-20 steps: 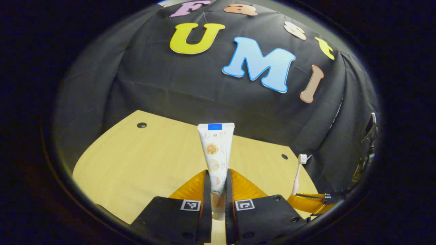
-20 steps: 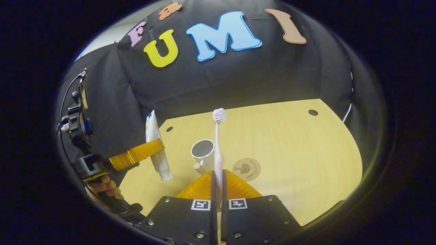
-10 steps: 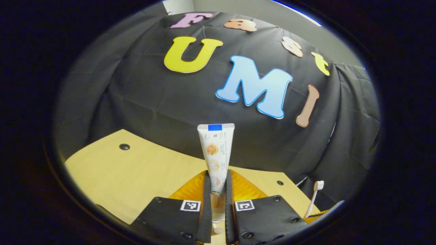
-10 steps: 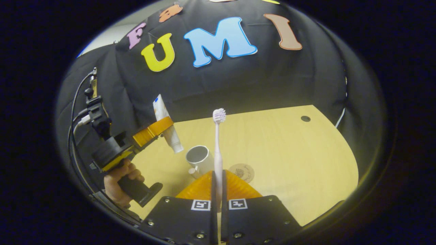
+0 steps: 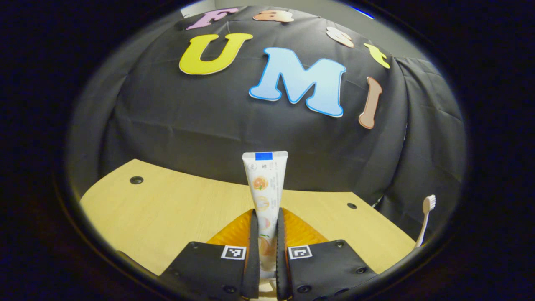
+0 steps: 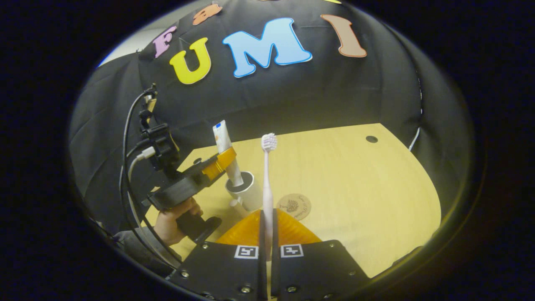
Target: Put the toothbrush and toothpaste on the desktop into the cup, then pick up the cup and place it on the coaster on the desktop.
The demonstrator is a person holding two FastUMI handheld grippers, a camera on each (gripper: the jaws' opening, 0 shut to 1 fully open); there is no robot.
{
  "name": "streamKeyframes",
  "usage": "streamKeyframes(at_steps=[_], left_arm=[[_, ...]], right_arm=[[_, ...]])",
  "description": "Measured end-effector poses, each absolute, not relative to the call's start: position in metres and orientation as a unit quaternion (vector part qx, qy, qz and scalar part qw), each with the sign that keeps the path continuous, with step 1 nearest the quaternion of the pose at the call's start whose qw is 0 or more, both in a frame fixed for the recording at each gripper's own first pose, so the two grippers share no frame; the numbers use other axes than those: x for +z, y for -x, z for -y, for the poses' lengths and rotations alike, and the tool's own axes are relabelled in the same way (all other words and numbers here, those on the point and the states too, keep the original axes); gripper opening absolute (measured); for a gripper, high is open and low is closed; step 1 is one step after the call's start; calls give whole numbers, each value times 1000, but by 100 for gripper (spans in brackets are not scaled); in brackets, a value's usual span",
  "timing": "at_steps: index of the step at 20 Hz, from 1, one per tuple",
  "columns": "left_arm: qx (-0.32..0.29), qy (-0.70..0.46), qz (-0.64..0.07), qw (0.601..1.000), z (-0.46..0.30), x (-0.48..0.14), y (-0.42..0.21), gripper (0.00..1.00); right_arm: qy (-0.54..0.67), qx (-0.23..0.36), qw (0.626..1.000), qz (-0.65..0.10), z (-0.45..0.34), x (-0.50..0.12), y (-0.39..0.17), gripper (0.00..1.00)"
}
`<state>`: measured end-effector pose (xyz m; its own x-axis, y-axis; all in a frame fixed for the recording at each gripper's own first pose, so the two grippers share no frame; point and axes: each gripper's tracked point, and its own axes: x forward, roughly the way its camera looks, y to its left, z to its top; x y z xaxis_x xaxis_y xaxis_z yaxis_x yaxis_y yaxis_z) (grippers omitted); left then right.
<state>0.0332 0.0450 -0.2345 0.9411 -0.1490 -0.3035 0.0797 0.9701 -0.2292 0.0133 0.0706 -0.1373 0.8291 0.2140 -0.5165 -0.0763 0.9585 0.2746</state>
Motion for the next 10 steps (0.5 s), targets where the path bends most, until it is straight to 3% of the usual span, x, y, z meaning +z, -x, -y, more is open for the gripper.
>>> streamKeyframes(at_steps=[3,6,8,10], left_arm=[[-61,83,-178,979,-45,-253,-29,23],[-77,69,-203,974,-40,-262,-21,30],[-82,69,-218,970,-38,-267,-15,39],[-84,68,-220,969,-39,-267,-9,63]], right_arm=[[-122,81,948,-281,-74,-138,-18,5],[-119,87,951,-274,-76,-133,-29,5],[-113,92,952,-268,-78,-131,-38,5],[-107,100,954,-263,-79,-128,-46,5]])
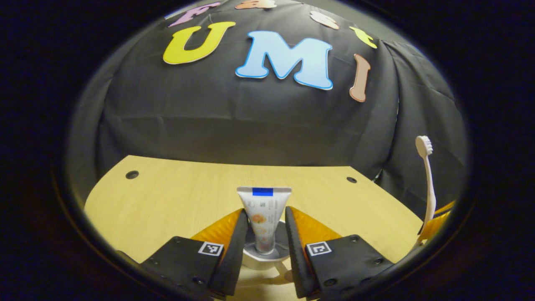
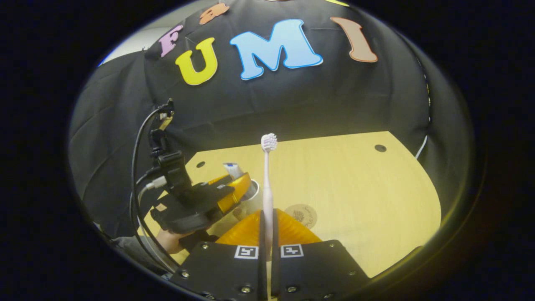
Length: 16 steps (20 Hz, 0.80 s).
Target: Put the toothbrush and toothpaste on the desktop into the cup, then pick up the cup and place it on the coaster on the desktop.
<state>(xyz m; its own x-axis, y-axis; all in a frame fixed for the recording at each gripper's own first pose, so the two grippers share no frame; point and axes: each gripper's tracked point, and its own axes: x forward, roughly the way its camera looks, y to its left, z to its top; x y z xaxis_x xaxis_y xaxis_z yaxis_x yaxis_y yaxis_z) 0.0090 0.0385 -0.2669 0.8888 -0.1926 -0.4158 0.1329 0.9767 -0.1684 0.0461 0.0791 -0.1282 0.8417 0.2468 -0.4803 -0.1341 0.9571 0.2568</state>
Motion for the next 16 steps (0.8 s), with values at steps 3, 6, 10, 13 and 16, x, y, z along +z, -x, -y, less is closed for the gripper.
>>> streamKeyframes(at_steps=[3,6,10,13,16], left_arm=[[-88,73,-220,969,-40,-259,3,73],[-81,81,-227,967,-49,-253,19,94],[-68,81,-236,966,-64,-248,41,98],[-64,75,-246,964,-73,-247,59,100],[-66,85,-257,960,-79,-251,75,98]], right_arm=[[-96,109,958,-248,-85,-121,-60,5],[-92,119,962,-228,-90,-111,-81,5],[-94,144,964,-203,-105,-101,-106,5],[-95,175,964,-178,-126,-92,-124,5],[-82,197,963,-162,-148,-92,-145,5]])
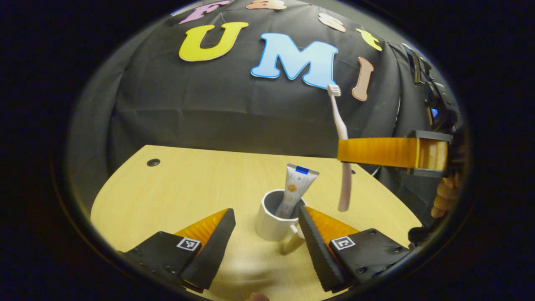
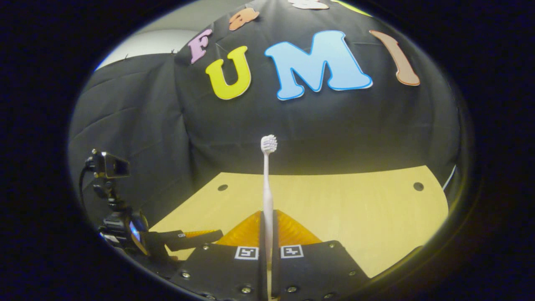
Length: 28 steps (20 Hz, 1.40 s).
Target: Put the toothbrush and toothpaste on the desktop into the cup, then pick up the cup and place it on the coaster on the desktop.
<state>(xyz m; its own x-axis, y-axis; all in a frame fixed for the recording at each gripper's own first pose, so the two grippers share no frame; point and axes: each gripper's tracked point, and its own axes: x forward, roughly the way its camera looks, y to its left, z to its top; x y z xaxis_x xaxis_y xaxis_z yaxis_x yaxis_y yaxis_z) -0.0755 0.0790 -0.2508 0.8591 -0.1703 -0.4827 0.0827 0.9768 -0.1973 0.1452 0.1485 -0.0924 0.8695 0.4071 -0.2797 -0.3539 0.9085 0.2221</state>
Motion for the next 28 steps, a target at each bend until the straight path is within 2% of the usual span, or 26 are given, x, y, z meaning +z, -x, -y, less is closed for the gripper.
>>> streamKeyframes(at_steps=[1,2,6,9,12,13,15,16,17,21,23,24,25,27,28], left_arm=[[-67,90,-260,959,-80,-252,80,94],[-67,96,-263,958,-82,-253,85,100],[-61,109,-281,951,-90,-266,109,98],[-56,118,-296,946,-96,-274,123,100],[-47,125,-305,943,-104,-281,131,98],[-44,126,-307,942,-108,-282,131,100],[-37,125,-309,942,-113,-282,131,95],[-35,124,-308,943,-114,-282,130,95],[-35,123,-308,943,-114,-282,130,98],[-41,122,-307,943,-108,-281,126,95],[-43,121,-307,943,-104,-281,125,95],[-43,122,-307,943,-102,-282,125,95],[-42,122,-308,943,-102,-281,125,95],[-41,121,-308,943,-100,-280,124,95],[-40,120,-307,943,-99,-280,125,95]], right_arm=[[-79,205,963,-157,-157,-93,-151,5],[-74,211,962,-154,-165,-95,-156,5],[-41,232,961,-142,-188,-105,-164,5],[2,227,965,-130,-192,-114,-178,4],[14,224,965,-138,-196,-127,-188,5],[15,218,965,-147,-194,-132,-190,5],[24,210,965,-154,-192,-135,-188,6],[25,210,965,-156,-193,-138,-187,9],[27,209,965,-157,-192,-138,-186,6],[28,211,964,-161,-191,-135,-179,9],[35,204,965,-159,-187,-133,-178,22],[39,200,966,-156,-185,-132,-179,32],[38,203,966,-154,-186,-130,-177,31],[33,201,967,-151,-184,-125,-173,59],[33,195,969,-146,-179,-117,-171,61]])
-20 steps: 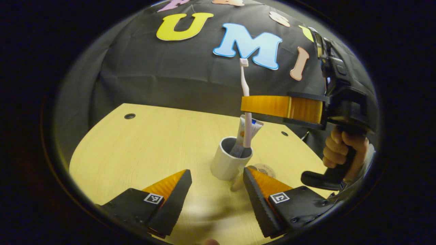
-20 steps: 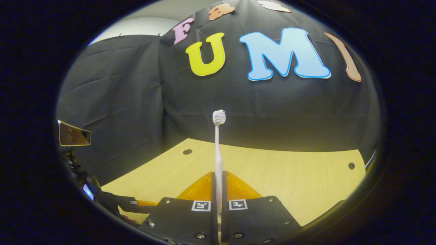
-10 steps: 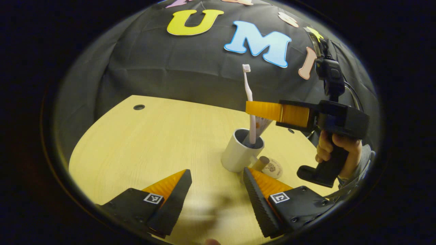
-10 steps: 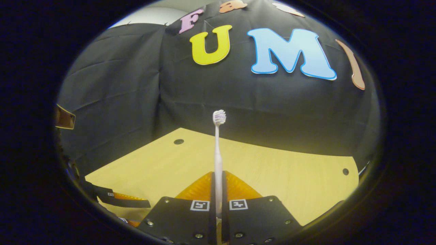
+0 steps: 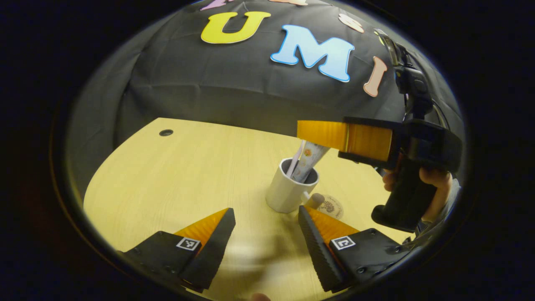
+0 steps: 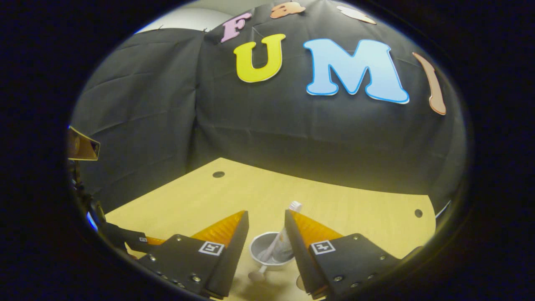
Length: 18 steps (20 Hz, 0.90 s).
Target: Put the toothbrush and toothpaste on the desktop into the cup, then pick up the cup and place it on the coaster on the desktop.
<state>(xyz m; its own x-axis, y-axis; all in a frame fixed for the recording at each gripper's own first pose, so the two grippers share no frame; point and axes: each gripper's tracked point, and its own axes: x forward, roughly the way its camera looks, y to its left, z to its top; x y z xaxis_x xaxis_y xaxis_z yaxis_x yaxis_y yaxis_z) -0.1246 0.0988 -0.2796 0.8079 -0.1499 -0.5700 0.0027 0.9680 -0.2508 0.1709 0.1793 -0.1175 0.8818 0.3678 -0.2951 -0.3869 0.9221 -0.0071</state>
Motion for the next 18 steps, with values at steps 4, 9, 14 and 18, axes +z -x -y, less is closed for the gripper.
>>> streamKeyframes(at_steps=[4,9,14,18], left_arm=[[-44,119,-303,945,-90,-271,120,98],[-51,115,-306,944,-71,-265,116,98],[-57,106,-310,943,-53,-255,105,95],[-58,95,-333,936,-38,-255,95,95]], right_arm=[[28,174,977,-118,-159,-93,-165,86],[4,137,985,-102,-120,-68,-148,86],[-11,101,990,-102,-75,-55,-124,86],[-13,73,991,-109,-39,-55,-103,86]])
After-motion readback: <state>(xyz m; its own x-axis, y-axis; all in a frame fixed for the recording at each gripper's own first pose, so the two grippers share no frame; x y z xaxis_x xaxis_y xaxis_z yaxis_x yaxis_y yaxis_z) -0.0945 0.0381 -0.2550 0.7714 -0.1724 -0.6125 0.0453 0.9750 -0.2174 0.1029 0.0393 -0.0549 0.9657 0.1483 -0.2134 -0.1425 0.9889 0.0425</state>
